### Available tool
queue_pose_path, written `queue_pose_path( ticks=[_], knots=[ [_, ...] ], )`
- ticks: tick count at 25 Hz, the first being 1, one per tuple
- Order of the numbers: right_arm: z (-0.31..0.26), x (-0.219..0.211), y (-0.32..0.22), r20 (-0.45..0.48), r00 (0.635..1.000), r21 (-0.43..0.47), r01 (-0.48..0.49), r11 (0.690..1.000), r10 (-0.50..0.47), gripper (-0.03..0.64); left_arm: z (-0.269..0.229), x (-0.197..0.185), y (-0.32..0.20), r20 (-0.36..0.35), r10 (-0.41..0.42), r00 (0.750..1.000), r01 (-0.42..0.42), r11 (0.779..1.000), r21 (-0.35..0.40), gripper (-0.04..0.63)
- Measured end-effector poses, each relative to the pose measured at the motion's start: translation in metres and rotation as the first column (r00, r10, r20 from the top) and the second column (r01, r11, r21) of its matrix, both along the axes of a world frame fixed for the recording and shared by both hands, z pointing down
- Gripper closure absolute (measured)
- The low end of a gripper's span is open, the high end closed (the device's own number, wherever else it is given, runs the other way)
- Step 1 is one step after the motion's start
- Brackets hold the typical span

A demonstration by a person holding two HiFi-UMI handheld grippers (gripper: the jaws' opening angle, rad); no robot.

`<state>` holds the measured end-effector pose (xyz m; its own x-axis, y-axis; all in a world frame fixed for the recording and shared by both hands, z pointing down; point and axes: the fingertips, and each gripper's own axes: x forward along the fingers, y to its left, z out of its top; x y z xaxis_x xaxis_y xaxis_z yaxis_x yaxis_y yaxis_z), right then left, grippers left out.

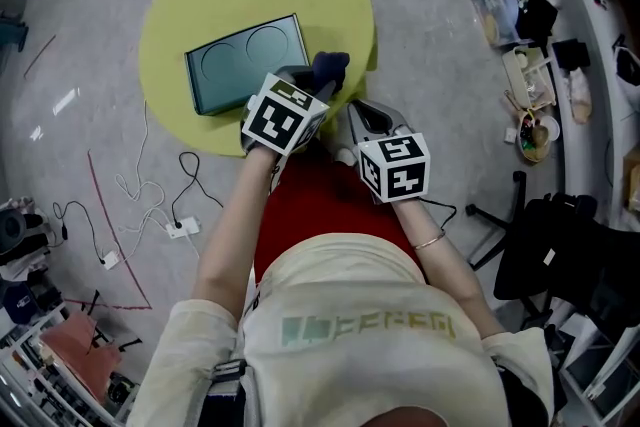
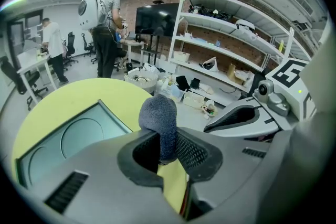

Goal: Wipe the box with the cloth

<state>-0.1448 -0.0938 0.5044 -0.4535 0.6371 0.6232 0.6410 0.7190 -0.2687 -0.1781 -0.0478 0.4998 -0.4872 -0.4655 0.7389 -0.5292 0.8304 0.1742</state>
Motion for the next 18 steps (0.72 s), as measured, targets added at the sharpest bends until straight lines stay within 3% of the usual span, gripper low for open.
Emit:
queue_pose_path(
  ticks=[9, 18],
  knots=[
    [-0.004, 0.012, -0.006, 0.025, 0.999, 0.002, 0.045, 0.999, -0.046, 0.578, -0.004, 0.040, 0.002, -0.023, -0.118, 0.993, 0.120, 0.989, 0.092, 0.529],
    [-0.016, 0.017, -0.002, 0.050, 0.994, -0.021, 0.102, 0.995, -0.101, 0.578, -0.020, 0.075, 0.029, 0.022, -0.303, 0.953, 0.299, 0.947, 0.115, 0.529]
  ],
)
